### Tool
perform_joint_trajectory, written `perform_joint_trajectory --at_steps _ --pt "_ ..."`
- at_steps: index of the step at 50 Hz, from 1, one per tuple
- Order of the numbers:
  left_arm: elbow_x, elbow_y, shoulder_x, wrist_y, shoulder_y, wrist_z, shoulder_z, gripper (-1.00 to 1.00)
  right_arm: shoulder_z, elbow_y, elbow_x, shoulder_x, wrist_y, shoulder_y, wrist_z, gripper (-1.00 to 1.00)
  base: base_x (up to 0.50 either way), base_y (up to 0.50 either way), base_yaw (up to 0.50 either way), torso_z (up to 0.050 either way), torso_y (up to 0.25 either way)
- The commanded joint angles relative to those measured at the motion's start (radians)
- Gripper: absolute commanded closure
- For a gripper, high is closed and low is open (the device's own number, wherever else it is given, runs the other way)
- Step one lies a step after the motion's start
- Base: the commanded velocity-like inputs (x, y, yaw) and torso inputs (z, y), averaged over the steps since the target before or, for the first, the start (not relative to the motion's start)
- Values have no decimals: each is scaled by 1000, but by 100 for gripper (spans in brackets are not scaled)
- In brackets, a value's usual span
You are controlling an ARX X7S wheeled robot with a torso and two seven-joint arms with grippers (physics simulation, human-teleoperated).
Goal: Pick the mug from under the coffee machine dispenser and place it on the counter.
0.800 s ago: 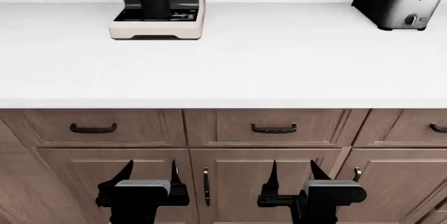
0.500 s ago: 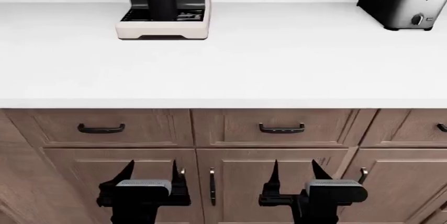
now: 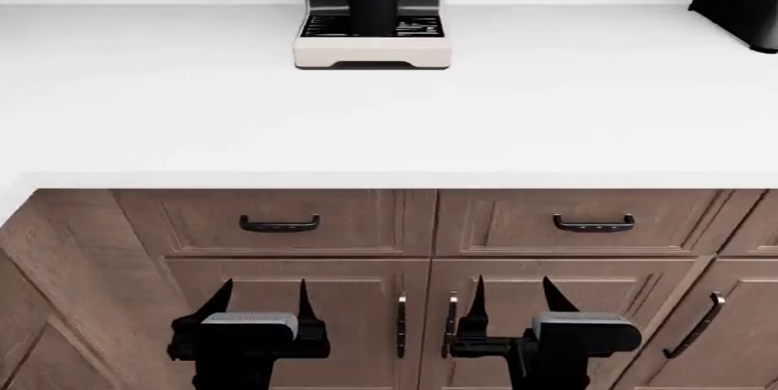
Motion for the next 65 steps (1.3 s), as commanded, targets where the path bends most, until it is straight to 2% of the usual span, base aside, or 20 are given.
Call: perform_joint_trajectory --at_steps 1,17,27,60,65 --pt "-15 0 -14 0 -1 -17 17 -100 -16 -1 17 14 -2 0 17 -100 0 500 0 0 0" --pt "-31 -2 -32 2 -3 -37 39 -100 -36 2 33 31 -6 4 40 -100 0 500 0 0 0" --pt "-32 -2 -40 -4 -5 -57 50 -100 -50 4 38 40 -4 6 52 -100 0 46 0 2 0" --pt "-69 8 -57 -32 -13 -91 78 -100 -81 -8 57 64 22 4 94 -100 0 0 0 50 0" --pt "-118 101 -54 -49 11 -91 68 -100 -67 -59 114 64 22 -4 81 -100 0 0 0 42 0"
